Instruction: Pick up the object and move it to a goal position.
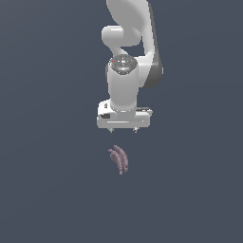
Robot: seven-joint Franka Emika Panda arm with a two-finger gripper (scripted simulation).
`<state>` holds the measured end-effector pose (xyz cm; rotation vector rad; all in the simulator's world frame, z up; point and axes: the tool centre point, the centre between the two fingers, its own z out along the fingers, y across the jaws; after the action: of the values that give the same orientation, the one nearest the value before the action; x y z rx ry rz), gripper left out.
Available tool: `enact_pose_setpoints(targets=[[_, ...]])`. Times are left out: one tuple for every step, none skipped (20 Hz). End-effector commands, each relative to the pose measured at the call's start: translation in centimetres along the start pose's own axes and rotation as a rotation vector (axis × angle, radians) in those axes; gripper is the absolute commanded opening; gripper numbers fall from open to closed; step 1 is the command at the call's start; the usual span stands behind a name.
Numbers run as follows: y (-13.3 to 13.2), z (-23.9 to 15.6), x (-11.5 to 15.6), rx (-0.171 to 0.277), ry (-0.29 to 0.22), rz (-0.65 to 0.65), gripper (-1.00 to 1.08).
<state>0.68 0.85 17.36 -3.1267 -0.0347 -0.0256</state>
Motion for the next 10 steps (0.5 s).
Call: enact_pose_setpoints(targets=[[0.0, 0.0, 0.0, 0.000, 0.000, 0.000, 1.00], [0.0, 0.0, 0.0, 0.001, 0.001, 0.000, 1.00], [-0.2, -0.1, 0.1, 0.002, 0.003, 0.001, 1.00], [-0.3, -0.2, 0.2, 0.004, 0.006, 0.002, 1.00], [-0.6, -0.3, 0.3, 0.008, 0.010, 0.004, 1.00], [-1.0, -0.5, 0.4, 0.012, 0.015, 0.006, 1.00], [-1.3, -0.7, 0.6, 0.017, 0.022, 0.009, 1.00], [-1.7, -0.9, 0.7, 0.021, 0.027, 0.011, 1.00], [-1.9, -1.0, 0.8, 0.025, 0.030, 0.014, 1.00], [-2.1, -1.1, 0.9, 0.027, 0.033, 0.016, 1.00]])
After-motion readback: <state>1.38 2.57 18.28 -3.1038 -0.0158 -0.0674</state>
